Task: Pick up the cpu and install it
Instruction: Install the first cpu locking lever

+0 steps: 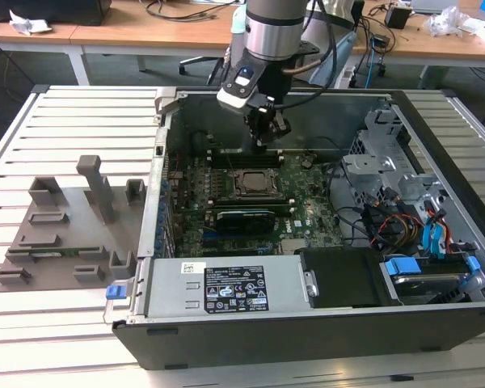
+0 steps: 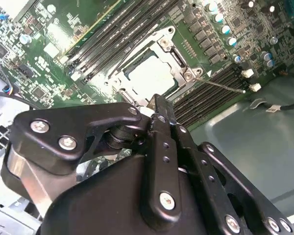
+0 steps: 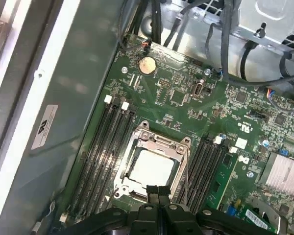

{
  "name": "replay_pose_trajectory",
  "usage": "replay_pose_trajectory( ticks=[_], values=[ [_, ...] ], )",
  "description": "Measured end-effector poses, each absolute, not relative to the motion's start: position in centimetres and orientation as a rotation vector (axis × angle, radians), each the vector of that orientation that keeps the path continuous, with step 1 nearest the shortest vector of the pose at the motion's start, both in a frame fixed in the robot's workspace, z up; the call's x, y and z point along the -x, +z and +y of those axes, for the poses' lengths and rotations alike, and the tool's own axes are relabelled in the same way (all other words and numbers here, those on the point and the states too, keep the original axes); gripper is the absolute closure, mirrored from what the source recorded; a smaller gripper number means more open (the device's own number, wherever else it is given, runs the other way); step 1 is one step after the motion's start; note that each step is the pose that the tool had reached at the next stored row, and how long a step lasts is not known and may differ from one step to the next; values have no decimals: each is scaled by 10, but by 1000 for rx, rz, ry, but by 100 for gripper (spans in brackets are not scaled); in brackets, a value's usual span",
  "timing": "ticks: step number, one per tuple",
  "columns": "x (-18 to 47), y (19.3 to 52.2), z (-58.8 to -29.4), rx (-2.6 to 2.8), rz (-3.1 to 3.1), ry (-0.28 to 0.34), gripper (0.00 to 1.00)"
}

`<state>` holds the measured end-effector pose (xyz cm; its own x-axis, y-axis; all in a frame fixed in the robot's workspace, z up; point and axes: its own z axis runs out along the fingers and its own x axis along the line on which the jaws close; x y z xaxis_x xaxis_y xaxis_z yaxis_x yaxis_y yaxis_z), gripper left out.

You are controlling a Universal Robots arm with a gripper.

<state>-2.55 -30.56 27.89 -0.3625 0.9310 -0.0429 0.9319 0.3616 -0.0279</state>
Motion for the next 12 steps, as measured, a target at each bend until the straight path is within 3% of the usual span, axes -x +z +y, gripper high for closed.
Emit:
replay_pose_trajectory(
  ticks=[12],
  values=[
    [26,279,-306,-1455,2755,-70,89]
  ],
)
